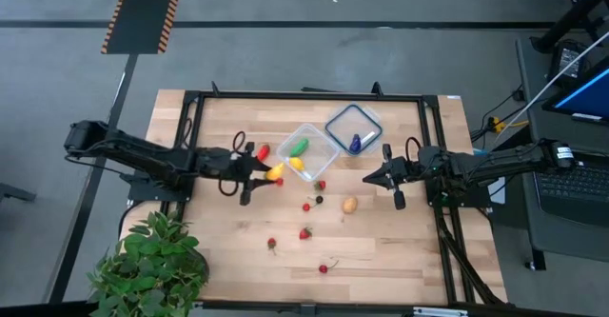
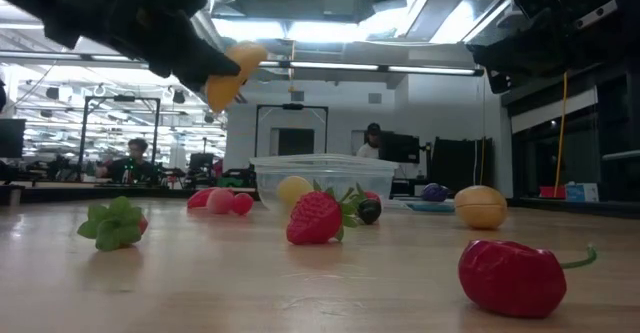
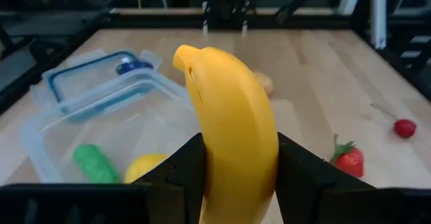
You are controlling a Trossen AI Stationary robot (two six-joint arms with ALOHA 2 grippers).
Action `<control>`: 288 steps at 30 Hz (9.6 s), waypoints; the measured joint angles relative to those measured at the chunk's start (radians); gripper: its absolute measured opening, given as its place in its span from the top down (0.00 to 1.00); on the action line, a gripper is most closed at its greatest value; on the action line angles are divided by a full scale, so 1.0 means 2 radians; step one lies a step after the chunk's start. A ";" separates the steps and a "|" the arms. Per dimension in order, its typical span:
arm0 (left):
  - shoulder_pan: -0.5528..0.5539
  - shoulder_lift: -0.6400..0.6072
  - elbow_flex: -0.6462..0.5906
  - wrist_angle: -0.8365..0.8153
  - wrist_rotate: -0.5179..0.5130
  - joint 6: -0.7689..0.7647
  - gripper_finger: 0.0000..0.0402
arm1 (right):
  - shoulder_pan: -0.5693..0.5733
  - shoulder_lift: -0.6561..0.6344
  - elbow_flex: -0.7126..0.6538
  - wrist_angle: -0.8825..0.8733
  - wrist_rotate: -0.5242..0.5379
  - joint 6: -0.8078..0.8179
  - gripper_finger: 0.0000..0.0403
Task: Pick and placing Produce into tupperware
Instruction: Put the yellow banana into the transparent container, then put the brown potato into the transparent container
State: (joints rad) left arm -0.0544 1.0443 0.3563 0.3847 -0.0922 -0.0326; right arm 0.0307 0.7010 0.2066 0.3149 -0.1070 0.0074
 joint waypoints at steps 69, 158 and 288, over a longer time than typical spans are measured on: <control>0.173 0.336 0.438 -0.368 0.078 -0.034 0.68 | 0.000 0.000 0.000 0.009 0.001 -0.006 0.96; 0.191 0.525 0.607 -0.563 0.070 -0.178 0.68 | -0.020 0.000 0.001 0.065 0.001 -0.019 0.96; -0.156 0.016 0.027 -0.009 -0.225 -0.035 0.44 | 0.086 0.290 0.302 -0.319 0.137 -0.072 0.29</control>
State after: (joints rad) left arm -0.3668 1.0771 0.4107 0.3676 -0.5415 -0.1024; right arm 0.2025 1.2805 0.8097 -0.3227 0.1675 -0.1364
